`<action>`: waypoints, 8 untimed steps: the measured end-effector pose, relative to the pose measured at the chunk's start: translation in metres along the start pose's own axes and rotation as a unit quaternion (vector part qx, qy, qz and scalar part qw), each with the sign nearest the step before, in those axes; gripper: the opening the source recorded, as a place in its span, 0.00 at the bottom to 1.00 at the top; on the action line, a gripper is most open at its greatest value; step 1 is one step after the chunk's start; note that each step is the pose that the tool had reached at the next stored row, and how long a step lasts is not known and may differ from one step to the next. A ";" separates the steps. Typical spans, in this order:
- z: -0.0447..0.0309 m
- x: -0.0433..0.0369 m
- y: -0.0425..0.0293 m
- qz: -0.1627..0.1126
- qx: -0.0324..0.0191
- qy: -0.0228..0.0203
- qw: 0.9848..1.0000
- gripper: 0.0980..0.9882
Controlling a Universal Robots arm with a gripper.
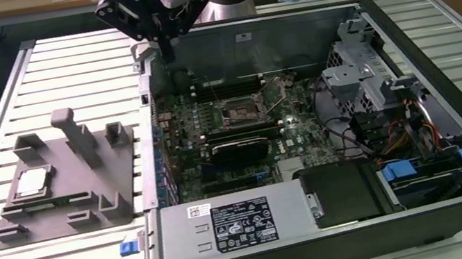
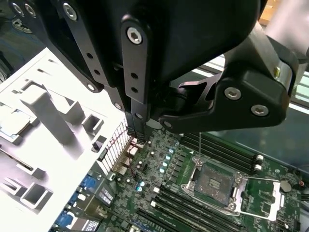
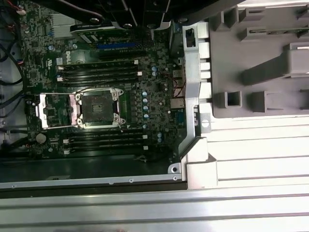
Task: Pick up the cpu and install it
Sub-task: 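Reach for the cpu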
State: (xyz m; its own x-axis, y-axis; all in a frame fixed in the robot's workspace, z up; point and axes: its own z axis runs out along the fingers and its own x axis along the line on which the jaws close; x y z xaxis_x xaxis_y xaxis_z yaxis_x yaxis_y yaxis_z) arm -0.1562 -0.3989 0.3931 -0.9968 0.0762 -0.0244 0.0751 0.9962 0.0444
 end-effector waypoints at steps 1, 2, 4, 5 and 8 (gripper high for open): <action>0.0000 0.0013 -0.0001 0.000 0.000 0.000 1.000 0.01; 0.0000 0.0027 -0.0002 0.000 0.000 0.000 1.000 0.01; -0.0001 0.0053 -0.0004 0.000 0.000 0.000 1.000 0.01; -0.0001 0.0067 -0.0005 0.000 0.000 0.000 1.000 0.01; -0.0002 0.0108 -0.0008 0.000 0.000 0.000 1.000 0.01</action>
State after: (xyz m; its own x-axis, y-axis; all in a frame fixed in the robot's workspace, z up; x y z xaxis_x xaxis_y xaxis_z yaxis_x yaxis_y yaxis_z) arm -0.1670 -0.3989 0.3931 -0.9968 0.0763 -0.0244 0.0751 0.9962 0.0443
